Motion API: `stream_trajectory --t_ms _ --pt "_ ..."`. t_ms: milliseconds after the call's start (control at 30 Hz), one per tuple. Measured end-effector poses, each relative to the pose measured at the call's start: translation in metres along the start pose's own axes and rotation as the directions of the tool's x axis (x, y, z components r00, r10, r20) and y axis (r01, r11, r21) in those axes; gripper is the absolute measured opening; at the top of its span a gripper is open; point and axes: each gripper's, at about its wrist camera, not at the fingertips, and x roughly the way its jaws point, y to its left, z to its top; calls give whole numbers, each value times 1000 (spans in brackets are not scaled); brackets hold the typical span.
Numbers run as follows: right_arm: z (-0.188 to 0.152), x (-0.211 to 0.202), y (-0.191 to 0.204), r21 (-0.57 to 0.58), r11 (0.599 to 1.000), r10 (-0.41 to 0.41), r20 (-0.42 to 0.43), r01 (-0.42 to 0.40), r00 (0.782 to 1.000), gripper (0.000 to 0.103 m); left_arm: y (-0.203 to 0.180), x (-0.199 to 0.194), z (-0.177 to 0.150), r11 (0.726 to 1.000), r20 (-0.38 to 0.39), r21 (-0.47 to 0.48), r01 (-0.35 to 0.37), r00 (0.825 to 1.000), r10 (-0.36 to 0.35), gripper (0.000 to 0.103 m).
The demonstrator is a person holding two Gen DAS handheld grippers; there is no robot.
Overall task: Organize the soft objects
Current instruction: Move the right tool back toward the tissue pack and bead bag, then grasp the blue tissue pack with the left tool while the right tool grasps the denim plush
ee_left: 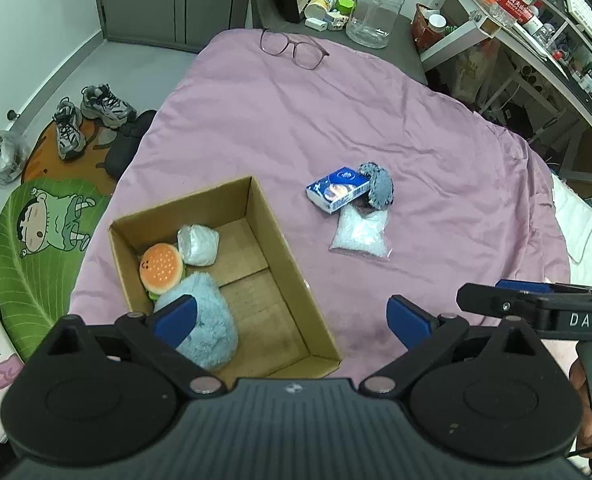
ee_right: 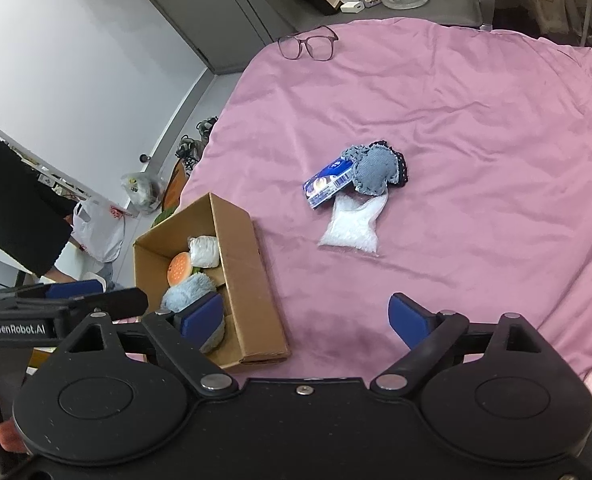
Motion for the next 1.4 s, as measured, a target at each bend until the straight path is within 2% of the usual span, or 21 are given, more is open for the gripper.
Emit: stream_trajectory --t_ms 267,467,567,833,1000,1167,1400 --pt "10 -5 -17 23 1000 11 23 -12 1000 90 -4 5 13 1000 -8 -12 1 1000 -1 100" --pt "19 0 -28 0 1000 6 30 -6 1000 90 -11 17 31 1000 6 -15 -11 1000 11 100" --pt "24 7 -36 -2 1000 -2 31 2 1000 90 -17 27 42 1000 12 -13 5 1000 -5 99" --pt "41 28 -56 28 1000 5 38 -6 999 85 -28 58 63 998 17 -21 64 998 -63 97" --pt "50 40 -66 40 999 26 47 -28 999 84 -34 76 75 996 15 -20 81 997 -81 91" --pt "61 57 -69 20 1000 23 29 -23 999 79 -37 100 87 995 1 -32 94 996 -94 84" --pt "78 87 -68 -62 998 -5 -6 4 1000 79 -35 142 100 991 -56 -80 103 993 -107 83"
